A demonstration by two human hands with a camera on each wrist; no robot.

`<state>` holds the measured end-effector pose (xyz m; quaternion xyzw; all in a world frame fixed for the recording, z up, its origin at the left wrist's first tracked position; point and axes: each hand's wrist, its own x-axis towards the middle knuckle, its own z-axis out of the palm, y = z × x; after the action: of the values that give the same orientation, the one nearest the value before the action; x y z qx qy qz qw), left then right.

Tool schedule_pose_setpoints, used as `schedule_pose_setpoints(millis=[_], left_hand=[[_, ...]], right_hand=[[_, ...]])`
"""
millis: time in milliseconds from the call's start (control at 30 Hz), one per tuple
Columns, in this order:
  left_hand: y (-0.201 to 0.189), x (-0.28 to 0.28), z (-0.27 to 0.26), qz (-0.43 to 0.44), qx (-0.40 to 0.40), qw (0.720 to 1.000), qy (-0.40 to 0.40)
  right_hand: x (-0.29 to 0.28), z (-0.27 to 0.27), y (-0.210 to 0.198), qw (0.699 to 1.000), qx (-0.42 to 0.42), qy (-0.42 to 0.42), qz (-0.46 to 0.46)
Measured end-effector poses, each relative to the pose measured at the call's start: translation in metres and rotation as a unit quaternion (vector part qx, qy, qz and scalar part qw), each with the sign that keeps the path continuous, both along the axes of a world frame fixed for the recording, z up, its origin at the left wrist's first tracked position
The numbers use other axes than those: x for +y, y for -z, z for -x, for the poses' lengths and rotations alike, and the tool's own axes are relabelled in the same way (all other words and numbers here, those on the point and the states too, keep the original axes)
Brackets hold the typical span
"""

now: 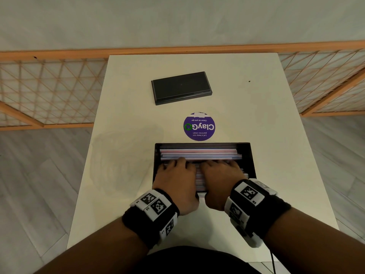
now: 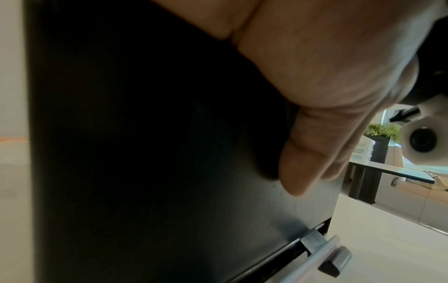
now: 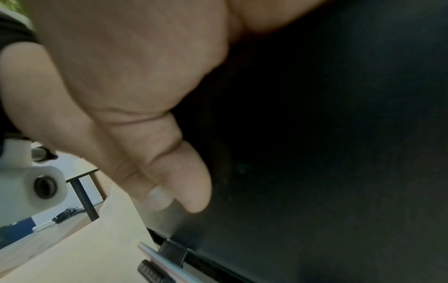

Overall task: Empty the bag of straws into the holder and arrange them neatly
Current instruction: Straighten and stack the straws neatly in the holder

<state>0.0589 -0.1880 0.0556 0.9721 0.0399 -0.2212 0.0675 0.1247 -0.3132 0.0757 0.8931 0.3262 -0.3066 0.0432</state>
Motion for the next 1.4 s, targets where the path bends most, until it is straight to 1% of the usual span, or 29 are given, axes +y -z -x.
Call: schedule_pose_setpoints(millis=[167, 267, 400, 533, 667, 933, 1300, 1400], left_hand=[[-0.004, 0.000, 0.001, -0.014, -0.019, 1.000, 0.009], [-0.007, -0.002, 0.004, -0.014, -0.035, 0.999, 0.023], [-0.002, -0.001, 0.004, 0.010, -0.020, 0.999, 0.033], [0.002, 0.003, 0.003, 0.006, -0.023, 0.999, 0.031], [0.002, 0.001, 0.003, -0.006, -0.012, 1.000, 0.021], [0.004, 0.001, 0.003, 0.005, -0.013, 1.000, 0.015], [0.008, 0.004, 0.001, 0.052, -0.009, 0.998, 0.013], [0.008, 0.005, 0.000, 0.050, 0.003, 0.999, 0.010]], right_hand=[[0.000, 0.000, -0.003, 1.000, 0.005, -0.002, 0.011], [0.002, -0.003, -0.006, 0.999, 0.007, -0.018, 0.028], [0.003, -0.001, -0.007, 1.000, 0.008, -0.016, 0.012], [-0.001, 0.001, -0.002, 1.000, -0.015, 0.005, 0.007], [-0.002, -0.001, 0.000, 1.000, 0.003, 0.022, 0.003], [-0.002, 0.001, 0.000, 1.000, -0.010, 0.020, -0.002], [-0.001, -0.003, 0.001, 1.000, 0.005, 0.014, 0.000], [-0.001, -0.004, 0.003, 1.000, 0.012, 0.014, -0.004]])
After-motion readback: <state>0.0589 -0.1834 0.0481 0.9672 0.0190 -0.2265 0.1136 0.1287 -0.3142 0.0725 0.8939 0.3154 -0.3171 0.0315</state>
